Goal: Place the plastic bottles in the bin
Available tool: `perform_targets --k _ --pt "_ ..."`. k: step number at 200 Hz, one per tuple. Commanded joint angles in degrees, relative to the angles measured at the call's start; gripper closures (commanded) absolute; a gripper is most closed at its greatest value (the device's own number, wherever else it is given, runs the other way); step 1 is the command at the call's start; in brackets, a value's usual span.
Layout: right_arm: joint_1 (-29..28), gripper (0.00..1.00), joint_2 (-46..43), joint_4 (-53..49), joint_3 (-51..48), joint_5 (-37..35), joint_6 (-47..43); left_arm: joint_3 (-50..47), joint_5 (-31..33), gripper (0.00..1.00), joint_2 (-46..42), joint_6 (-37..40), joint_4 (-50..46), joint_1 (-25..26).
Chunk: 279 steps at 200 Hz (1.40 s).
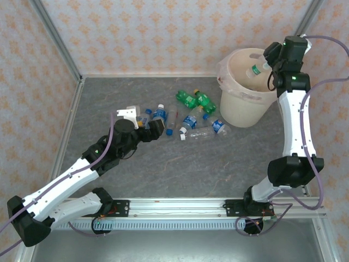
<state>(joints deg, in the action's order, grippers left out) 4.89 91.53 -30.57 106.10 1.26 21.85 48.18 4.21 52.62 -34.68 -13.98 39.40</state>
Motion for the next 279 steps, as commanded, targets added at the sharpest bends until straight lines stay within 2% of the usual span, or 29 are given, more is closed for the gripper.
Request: perform_targets --k 1,15,63,118,139,176,185,238,279 --pt "0.0 0.13 0.2 -0.7 -0.4 0.4 -1.3 -0.4 2.4 0.01 0.1 -0.9 -2.1 0.2" --pt "0.0 0.00 -0.1 -0.8 -0.7 1.9 -1.8 -0.3 2.9 0.01 0.5 -1.0 -2.7 0.2" --pt "-0.4 0.00 -1.5 -2.1 -1.1 8.0 -2.5 0.2 8.4 0.01 3.2 -2.6 -5.4 0.1" --pt "-5.8 0.00 -3.8 -3.4 -1.6 9.4 -3.1 -2.4 15.2 0.01 2.2 -3.0 -5.2 -1.1" --pt "-8.0 0.00 -4.6 -3.6 -2.1 9.8 -2.8 -3.2 11.9 0.01 2.0 -1.3 -5.3 -3.8" --pt "-11.9 0.00 -5.7 -3.9 -2.7 10.6 -2.9 -4.2 3.8 0.03 4.0 0.7 -5.5 -13.3" --pt "-12.9 0.00 -5.7 -4.2 -2.4 10.7 -3.1 -4.4 2.1 0.03 5.0 3.8 -5.1 -15.1" --pt "-17.9 0.00 -6.6 -4.1 -2.8 12.1 -2.5 -3.1 1.1 0.06 12.8 10.0 -5.2 -22.8" --pt "-21.1 0.00 -6.5 -5.5 -1.1 12.4 -3.1 -2.7 -3.3 0.12 18.4 12.5 -3.2 -29.1"
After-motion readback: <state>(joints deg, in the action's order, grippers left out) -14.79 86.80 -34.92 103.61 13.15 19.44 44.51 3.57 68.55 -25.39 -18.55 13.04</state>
